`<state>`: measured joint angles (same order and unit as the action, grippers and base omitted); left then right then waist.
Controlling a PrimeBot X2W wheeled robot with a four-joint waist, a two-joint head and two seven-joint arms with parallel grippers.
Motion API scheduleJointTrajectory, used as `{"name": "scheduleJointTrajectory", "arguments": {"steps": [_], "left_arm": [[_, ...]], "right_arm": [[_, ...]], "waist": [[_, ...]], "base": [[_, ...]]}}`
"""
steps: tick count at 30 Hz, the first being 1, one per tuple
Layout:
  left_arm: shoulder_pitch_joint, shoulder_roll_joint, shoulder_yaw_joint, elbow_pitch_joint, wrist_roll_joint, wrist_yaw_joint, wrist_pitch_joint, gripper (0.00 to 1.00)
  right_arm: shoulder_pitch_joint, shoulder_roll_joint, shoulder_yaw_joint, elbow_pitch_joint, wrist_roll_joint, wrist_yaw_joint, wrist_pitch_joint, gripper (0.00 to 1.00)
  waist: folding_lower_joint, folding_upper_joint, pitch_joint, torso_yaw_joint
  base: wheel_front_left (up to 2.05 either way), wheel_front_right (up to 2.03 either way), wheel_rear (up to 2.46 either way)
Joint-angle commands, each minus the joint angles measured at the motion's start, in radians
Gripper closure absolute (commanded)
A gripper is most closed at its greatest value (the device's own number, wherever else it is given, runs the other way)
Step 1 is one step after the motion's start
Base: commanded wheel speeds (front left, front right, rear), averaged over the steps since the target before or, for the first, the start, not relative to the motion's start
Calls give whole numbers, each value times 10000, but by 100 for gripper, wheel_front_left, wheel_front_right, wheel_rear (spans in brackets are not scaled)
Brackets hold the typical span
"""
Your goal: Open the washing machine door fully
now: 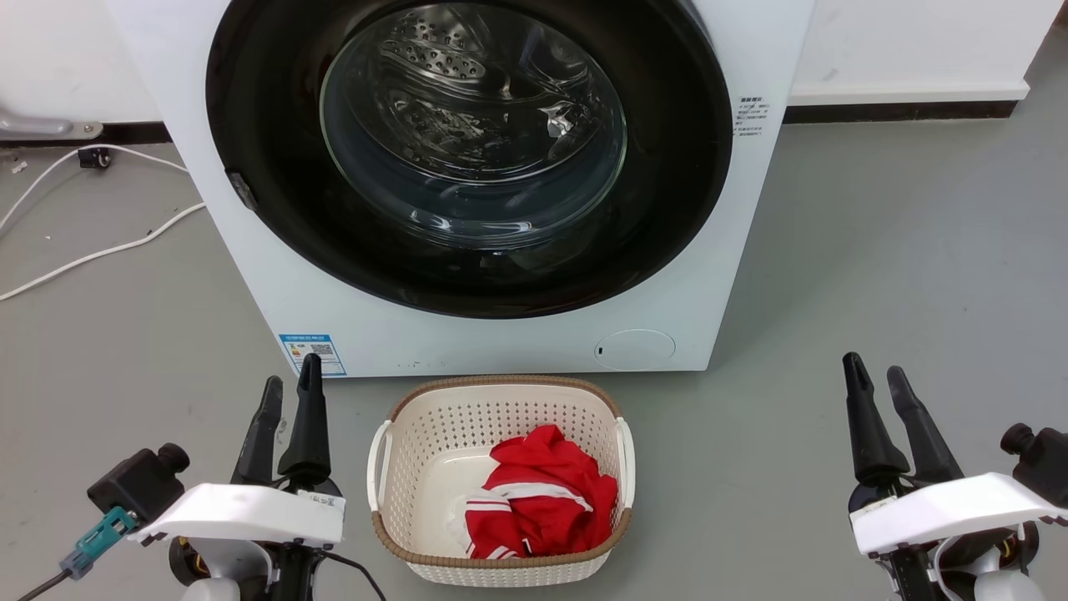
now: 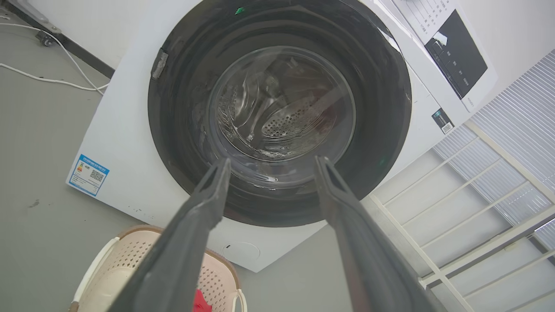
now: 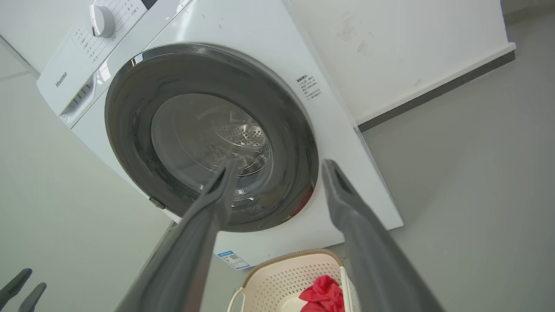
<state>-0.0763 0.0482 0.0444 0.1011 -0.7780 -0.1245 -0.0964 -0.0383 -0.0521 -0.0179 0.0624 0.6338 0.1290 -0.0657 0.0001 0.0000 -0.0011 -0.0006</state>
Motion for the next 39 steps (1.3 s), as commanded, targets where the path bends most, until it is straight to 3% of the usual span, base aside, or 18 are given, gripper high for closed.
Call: {"name": "scheduleJointTrajectory", "arguments": {"steps": [1, 13, 39], "left_arm": [[-90, 29, -29, -119, 401, 2, -103, 0], [-76, 30, -127, -183, 2234, 56, -475, 0], [-145, 58, -292, -245, 5098, 121, -1103, 0]], "right_arm": [[-26, -9, 25, -205, -385, 15, -15, 0], [133, -2, 35, -455, -1969, 17, 63, 0], [336, 13, 87, -639, -4151, 22, -127, 0]], "waist": [[-1, 0, -1, 9], [-1, 0, -12, 36], [-1, 0, 40, 80]], "base": [[0, 0, 0], [0, 0, 0], [0, 0, 0]]}}
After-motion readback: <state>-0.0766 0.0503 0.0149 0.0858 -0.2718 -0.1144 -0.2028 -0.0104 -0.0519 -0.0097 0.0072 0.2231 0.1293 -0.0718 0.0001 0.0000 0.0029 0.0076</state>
